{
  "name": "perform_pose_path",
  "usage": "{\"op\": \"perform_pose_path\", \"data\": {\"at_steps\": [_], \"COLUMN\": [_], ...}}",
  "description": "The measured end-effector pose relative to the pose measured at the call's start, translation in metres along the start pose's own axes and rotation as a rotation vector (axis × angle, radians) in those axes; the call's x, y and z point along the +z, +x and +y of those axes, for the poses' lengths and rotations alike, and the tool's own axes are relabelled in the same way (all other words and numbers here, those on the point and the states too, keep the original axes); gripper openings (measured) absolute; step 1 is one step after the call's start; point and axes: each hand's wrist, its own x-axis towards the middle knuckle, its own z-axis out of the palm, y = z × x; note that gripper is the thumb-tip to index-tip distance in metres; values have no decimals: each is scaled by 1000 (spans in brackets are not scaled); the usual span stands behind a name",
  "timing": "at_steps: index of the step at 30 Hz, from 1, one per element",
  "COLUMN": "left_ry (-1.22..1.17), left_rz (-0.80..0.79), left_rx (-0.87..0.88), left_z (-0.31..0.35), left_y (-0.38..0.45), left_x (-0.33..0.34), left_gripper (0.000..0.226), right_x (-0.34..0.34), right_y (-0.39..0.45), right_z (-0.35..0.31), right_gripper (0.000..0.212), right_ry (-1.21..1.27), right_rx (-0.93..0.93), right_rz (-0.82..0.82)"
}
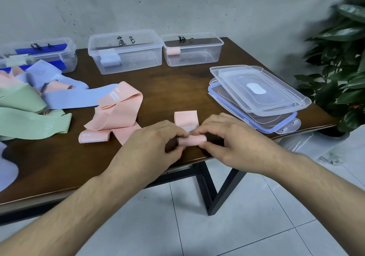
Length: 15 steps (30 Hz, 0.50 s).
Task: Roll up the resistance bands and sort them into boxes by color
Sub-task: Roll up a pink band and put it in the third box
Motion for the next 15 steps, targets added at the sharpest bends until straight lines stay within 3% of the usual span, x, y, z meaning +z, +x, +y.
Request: {"op": "perform_pose_path", "data": {"at_steps": [8, 15], "left_ry": [-29, -21], "left_rz": [-24, 8], "left_rx": [-45, -25], "left_z": [-3, -4], "left_y": [5, 5], "left_x": [2, 6], "left_gripper": [19, 24], "right_x": [3, 11], "right_y": [-1, 2], "right_z": [2, 6], "right_gripper": [34, 26], "right_ry": [-43, 90], "right_rx": [-35, -28], "right_rz": [91, 114]}}
